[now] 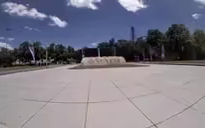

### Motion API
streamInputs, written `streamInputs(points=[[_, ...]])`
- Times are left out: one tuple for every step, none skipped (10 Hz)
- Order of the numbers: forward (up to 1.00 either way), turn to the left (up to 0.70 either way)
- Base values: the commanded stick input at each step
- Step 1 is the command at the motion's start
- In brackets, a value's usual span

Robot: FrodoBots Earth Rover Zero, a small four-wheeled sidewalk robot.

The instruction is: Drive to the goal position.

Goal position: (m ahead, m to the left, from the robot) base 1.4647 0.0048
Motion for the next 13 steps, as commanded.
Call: streamInputs(points=[[0.50, 0.00], [0.50, 0.00], [0.50, 0.00], [0.50, 0.00], [0.50, 0.00], [0.50, 0.00], [0.50, 0.00], [0.50, 0.00], [0.50, 0.00], [0.50, 0.00], [0.50, 0.00], [0.50, 0.00], [0.50, 0.00]])
